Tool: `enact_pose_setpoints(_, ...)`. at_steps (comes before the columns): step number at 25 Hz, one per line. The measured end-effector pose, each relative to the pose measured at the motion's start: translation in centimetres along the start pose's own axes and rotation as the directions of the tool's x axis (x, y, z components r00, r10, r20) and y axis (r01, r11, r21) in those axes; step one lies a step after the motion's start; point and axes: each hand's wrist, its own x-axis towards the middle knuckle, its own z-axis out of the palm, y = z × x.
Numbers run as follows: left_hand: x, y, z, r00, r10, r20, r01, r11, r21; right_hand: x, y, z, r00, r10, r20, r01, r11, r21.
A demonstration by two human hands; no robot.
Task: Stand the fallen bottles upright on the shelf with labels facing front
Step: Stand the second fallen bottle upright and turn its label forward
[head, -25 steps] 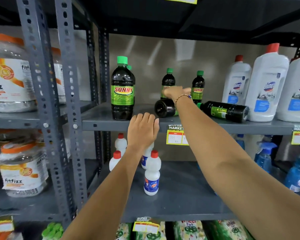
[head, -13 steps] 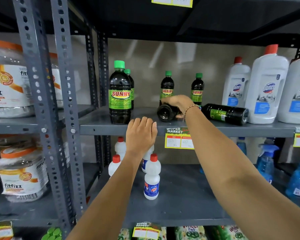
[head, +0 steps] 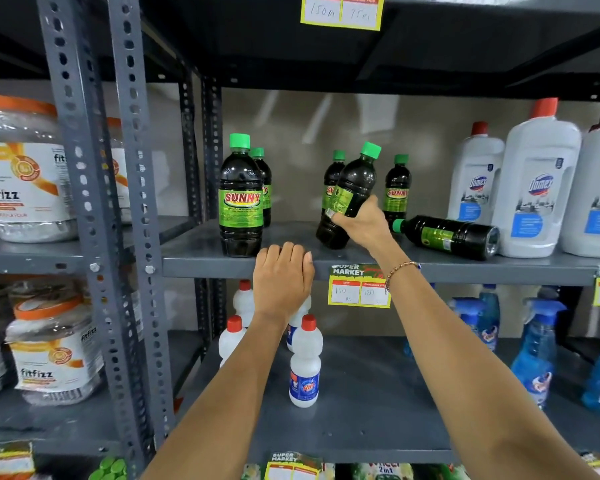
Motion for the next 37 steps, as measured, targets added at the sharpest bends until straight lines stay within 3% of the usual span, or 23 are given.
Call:
enact_pose_setpoints(4, 0.6, 1.4, -0.2, 0.994, -0.104, -0.033, 0.104, 0.994, 0.013, 1.0, 0.5, 0.1, 0.99, -0.03, 0.136, 0.045, 0.993, -0.111)
enact_pose_setpoints(10, 0.1, 1.5, -0.3, 0.994, -0.093, 0.048, 0.092, 0.995, 0.026, 0.3, 1.9, -0.5, 0.982, -0.045, 0.186, 0.034, 0.998, 0.061)
enact_pose_setpoints(14, -0.7, 0.4, 0.0, 0.994, 0.035, 0.101, -0.037, 0.999, 0.018, 0.4, 2.7, -0.8, 0.948, 0.018, 0.319, -0.07, 0.986, 0.154)
enact_pose_setpoints(19, -0.9, 0.3, 0.1, 0.997, 0.032, 0.073, -0.035, 0.999, 0.039, 0.5, 3.4, -0.3, 0.98, 0.012, 0.196, -0.035, 0.993, 0.113)
enact_pose_setpoints(23, -0.8, 0.5, 0.3, 1.0, 0.018, 0.016, -0.019, 0.999, 0.044, 0.9, 3.4, -0.9, 0.961, 0.055, 0.273, -0.104, 0.98, 0.169)
enact_pose_setpoints(27, -0.7, 0.7, 0.2, 1.0, 0.003, 0.031, -0.004, 1.0, 0.03, 0.9, 3.6, -0.5, 0.982, 0.043, 0.183, -0.062, 0.993, 0.103)
enact_pose_setpoints(32, -1.0, 0.8, 0.1, 1.0, 0.01, 0.014, -0.01, 1.0, 0.022, 0.9, 3.8, -0.3, 0.971, 0.05, 0.236, -0.079, 0.99, 0.115)
enact_pose_setpoints(35, -0.7, 0.8, 0.0, 1.0, 0.002, 0.021, -0.003, 1.0, 0.015, 0.4, 3.6, -0.4, 0.995, 0.001, 0.101, 0.002, 1.0, -0.026)
enact_pose_setpoints(37, -0.6, 0.8, 0.0, 0.999, 0.004, 0.038, -0.005, 1.0, 0.02, 0.3, 3.5, -0.5, 0.988, -0.015, 0.153, 0.021, 0.999, -0.039)
